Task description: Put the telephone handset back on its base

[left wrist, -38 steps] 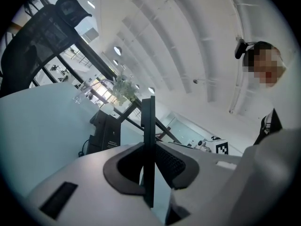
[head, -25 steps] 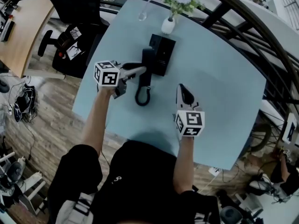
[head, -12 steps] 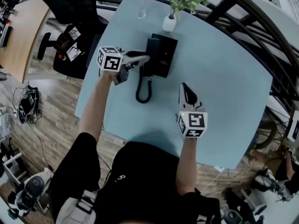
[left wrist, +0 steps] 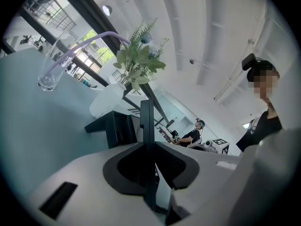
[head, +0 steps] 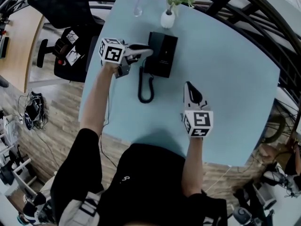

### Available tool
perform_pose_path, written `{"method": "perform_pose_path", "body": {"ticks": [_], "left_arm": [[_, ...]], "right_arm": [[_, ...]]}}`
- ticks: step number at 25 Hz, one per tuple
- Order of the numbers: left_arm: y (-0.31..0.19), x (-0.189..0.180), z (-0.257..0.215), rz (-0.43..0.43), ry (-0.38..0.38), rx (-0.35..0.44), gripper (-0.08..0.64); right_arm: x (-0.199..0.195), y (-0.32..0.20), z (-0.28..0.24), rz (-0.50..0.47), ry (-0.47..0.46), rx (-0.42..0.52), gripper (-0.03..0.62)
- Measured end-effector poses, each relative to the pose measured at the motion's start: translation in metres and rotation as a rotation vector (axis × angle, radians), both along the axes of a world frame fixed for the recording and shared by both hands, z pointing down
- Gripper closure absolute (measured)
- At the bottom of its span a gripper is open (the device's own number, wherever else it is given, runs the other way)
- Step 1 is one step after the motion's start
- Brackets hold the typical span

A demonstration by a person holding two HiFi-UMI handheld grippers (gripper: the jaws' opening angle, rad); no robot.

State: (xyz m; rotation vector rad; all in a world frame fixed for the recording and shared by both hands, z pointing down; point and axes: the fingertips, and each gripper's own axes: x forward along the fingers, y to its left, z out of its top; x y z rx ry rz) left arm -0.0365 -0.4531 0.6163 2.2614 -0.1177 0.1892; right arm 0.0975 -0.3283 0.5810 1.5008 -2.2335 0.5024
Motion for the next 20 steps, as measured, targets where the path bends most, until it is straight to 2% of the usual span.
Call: {"method": "perform_pose_path", "body": {"ticks": [10, 14, 20], "left_arm": [[-0.002, -0.005, 0.023, -0.008, 0.015, -0.086, 0.489], [-0.003, -0.005, 0.030, 0.007, -0.020, -0.066, 0.482], [-0.006, -0.006, 0.038, 0.014, -0.013, -0.084, 0.469]], "right_arm": [[0.002, -0.002, 0.011, 0.001, -0.008, -0.018, 0.606], [0.001, -0.001, 0.010, 0.000, -0.009, -0.016, 0.606], [0.001, 0.000, 0.012, 0.000, -0.006, -0.024, 0.606]]}}
